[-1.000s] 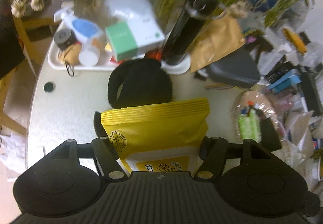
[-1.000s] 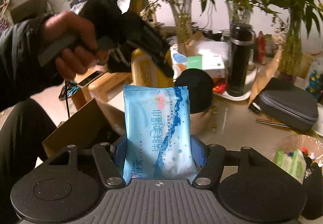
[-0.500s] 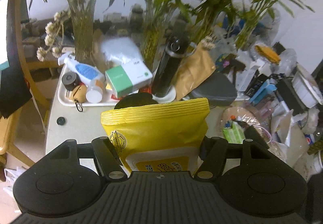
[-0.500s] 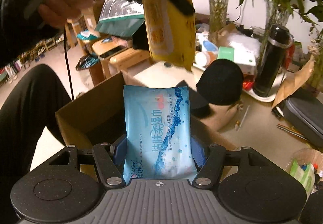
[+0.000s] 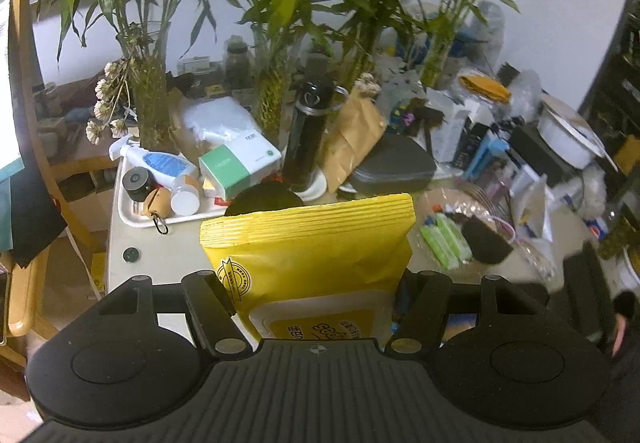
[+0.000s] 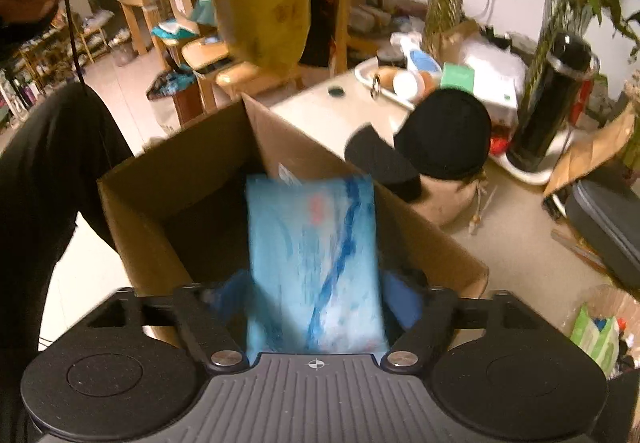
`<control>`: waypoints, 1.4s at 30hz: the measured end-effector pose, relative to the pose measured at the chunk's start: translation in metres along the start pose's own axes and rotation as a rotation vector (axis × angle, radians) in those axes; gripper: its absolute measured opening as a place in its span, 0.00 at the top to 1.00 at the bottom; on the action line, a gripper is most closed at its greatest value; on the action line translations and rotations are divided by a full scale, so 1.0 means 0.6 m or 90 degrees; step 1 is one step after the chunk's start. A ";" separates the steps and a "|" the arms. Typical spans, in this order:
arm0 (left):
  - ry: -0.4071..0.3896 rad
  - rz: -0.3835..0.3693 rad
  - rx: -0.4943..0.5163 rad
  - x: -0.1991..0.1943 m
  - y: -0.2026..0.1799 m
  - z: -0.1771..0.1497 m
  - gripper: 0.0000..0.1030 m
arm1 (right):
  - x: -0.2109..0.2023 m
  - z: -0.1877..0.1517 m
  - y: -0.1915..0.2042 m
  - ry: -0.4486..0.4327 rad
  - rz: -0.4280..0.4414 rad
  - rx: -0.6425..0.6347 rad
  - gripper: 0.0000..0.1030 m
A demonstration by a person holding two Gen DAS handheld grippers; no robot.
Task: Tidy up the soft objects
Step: 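Carry both packets over the cardboard box and open the right gripper to drop the blue packet, then lower the yellow packet into the box and open the left gripper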
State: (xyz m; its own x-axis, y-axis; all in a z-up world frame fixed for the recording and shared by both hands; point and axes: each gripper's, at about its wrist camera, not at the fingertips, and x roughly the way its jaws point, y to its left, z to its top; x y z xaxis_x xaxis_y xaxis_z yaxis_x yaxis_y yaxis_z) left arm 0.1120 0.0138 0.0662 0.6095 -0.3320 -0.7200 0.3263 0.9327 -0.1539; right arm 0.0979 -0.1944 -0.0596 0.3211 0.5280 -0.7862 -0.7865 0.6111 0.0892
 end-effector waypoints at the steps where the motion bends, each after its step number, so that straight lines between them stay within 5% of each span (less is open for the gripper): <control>1: 0.001 -0.003 0.005 -0.004 -0.001 -0.005 0.36 | -0.008 0.000 0.002 -0.018 -0.004 -0.003 0.00; 16: 0.059 -0.011 0.072 0.004 -0.024 -0.079 0.36 | -0.060 0.003 -0.044 -0.134 -0.128 0.084 0.00; 23: 0.087 -0.004 0.094 0.020 -0.033 -0.105 0.36 | -0.067 0.001 -0.055 -0.149 -0.142 0.105 0.00; 28: 0.095 -0.013 0.181 0.033 -0.052 -0.125 0.36 | -0.070 0.000 -0.056 -0.155 -0.156 0.111 0.00; 33: 0.124 -0.091 0.306 0.056 -0.048 -0.146 0.36 | -0.077 -0.001 -0.060 -0.173 -0.157 0.123 0.00; 42: 0.175 -0.160 0.528 0.099 -0.054 -0.179 0.34 | -0.073 0.002 -0.067 -0.171 -0.161 0.135 0.00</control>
State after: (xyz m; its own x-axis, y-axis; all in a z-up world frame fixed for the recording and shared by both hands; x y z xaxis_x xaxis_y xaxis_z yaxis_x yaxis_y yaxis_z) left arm 0.0599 -0.0212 -0.0441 0.2913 -0.3668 -0.8835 0.9062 0.4018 0.1320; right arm 0.1161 -0.2416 -0.0280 0.6379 0.4632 -0.6153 -0.5482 0.8342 0.0596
